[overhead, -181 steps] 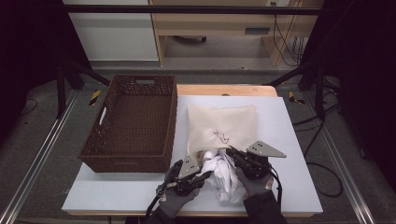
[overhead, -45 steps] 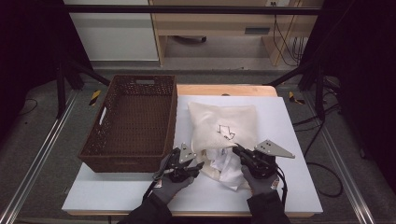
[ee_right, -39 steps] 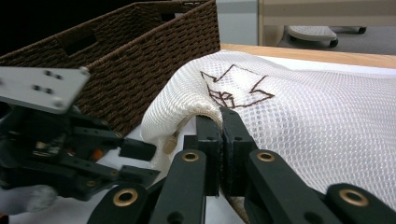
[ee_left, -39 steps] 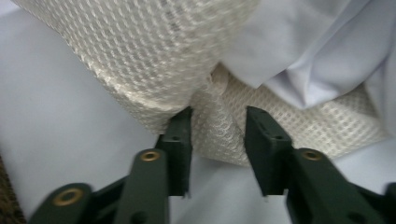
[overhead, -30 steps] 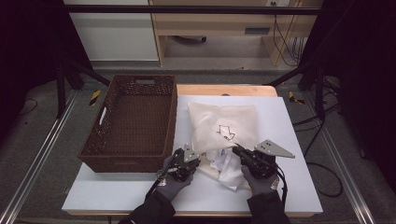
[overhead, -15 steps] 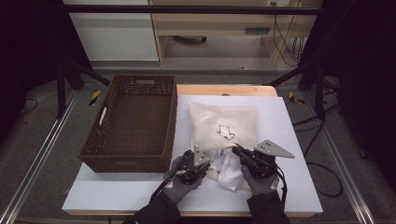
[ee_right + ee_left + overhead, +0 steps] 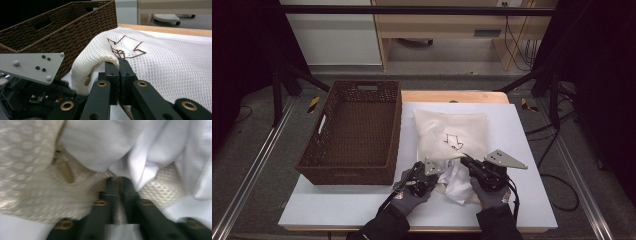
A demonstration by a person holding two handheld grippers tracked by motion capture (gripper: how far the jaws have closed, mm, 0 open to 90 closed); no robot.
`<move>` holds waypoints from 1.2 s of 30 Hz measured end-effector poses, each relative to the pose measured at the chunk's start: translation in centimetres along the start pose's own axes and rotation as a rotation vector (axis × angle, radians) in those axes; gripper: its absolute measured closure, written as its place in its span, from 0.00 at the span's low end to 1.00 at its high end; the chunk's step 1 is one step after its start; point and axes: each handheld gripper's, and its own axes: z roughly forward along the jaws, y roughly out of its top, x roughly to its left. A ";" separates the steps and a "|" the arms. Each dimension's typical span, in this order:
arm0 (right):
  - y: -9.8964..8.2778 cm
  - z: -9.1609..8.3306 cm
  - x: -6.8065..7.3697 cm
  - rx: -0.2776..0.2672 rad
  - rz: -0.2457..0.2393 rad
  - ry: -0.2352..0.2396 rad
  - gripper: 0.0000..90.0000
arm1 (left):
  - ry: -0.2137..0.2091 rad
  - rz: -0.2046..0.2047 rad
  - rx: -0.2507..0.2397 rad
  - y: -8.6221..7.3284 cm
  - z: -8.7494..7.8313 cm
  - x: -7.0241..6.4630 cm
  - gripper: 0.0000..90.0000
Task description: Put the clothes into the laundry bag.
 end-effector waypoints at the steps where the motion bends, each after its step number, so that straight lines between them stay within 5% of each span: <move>1: 0.0 0.0 0.0 0.001 -0.001 0.000 0.98 | -0.005 -0.008 -0.003 0.0 0.0 0.1 0.99; 8: 0.0 -0.1 -0.2 -0.002 0.002 -0.001 0.98 | -0.017 -0.006 -0.070 -1.5 -2.2 0.3 1.00; 13: 0.0 -0.1 -0.1 -0.001 0.001 -0.002 0.98 | -0.020 0.020 -0.038 -2.7 -2.7 0.1 1.00; 17: 0.0 -0.1 -0.1 0.000 -0.003 -0.003 0.98 | 0.000 0.048 -0.039 -2.2 -2.7 -0.4 0.99; 20: 0.0 -0.1 -0.2 -0.001 -0.002 -0.002 0.98 | 0.016 0.033 -0.066 -1.4 -2.6 -0.5 0.86; 24: 0.0 -0.1 -0.1 -0.001 -0.003 -0.001 0.98 | 0.005 0.018 -0.030 -1.0 -1.8 0.0 0.78; 29: 0.0 0.0 0.0 -0.002 -0.004 -0.001 0.98 | -0.029 0.003 -0.001 -1.5 -1.5 0.5 0.96; 36: 0.0 -0.1 -0.2 0.000 -0.001 -0.002 0.98 | -0.013 0.027 -0.053 -2.1 -3.4 -0.3 0.99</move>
